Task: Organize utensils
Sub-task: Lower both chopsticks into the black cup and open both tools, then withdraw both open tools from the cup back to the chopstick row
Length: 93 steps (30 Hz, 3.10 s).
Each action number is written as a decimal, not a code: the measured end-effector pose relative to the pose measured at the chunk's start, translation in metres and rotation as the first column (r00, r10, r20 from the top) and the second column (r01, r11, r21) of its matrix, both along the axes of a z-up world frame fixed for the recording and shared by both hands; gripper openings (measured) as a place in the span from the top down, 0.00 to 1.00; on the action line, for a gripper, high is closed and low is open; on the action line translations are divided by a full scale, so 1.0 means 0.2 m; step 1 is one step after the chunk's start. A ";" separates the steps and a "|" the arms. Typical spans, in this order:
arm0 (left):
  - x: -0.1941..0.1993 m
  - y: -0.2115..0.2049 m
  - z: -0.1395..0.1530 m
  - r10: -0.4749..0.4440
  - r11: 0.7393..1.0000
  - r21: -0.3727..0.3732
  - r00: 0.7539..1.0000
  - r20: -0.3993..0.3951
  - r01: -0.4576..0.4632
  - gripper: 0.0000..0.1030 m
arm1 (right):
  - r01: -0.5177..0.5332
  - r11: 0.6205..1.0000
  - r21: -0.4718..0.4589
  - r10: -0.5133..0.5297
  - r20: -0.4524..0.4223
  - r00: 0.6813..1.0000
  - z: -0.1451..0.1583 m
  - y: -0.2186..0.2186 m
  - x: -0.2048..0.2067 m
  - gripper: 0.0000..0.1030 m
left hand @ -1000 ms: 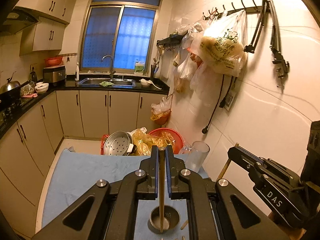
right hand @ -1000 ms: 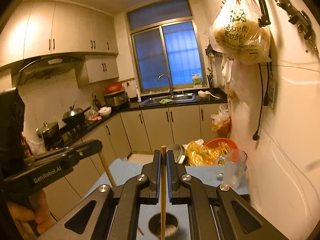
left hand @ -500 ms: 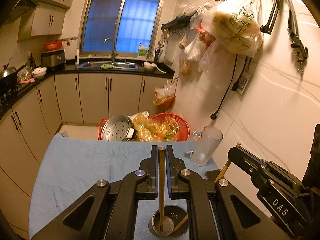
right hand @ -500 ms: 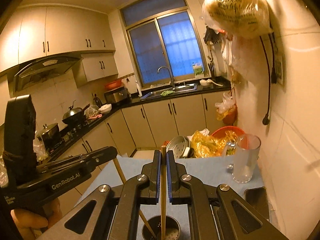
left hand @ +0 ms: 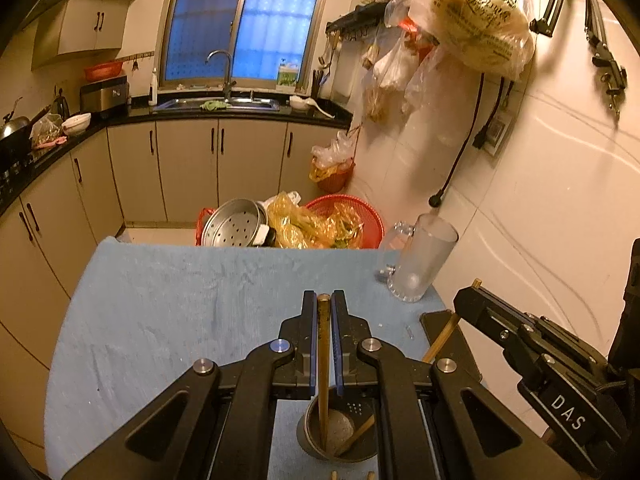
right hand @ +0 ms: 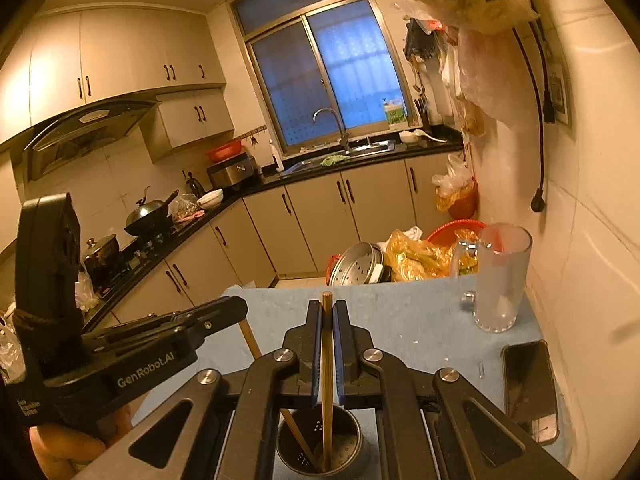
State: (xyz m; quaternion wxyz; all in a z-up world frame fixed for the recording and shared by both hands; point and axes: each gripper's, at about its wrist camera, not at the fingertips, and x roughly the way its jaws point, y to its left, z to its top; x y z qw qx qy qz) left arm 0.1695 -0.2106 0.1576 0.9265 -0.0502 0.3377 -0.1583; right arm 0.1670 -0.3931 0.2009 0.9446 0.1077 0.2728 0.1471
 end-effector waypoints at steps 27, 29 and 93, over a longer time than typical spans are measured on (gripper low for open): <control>-0.24 0.10 -0.01 0.064 0.997 0.044 0.998 0.017 -0.065 0.26 | 0.115 0.993 0.007 -0.114 -0.031 0.993 0.02 -0.09 -0.21 0.32; -0.28 0.11 -0.02 0.072 0.996 0.061 0.997 0.014 -0.072 0.26 | 0.114 0.993 0.010 -0.113 -0.039 0.993 0.01 -0.10 -0.26 0.31; -0.72 0.43 -0.73 0.156 0.978 0.178 0.950 -0.270 -0.110 0.22 | 0.076 0.997 -0.013 -0.071 -0.541 0.838 -0.81 -0.13 -0.54 0.50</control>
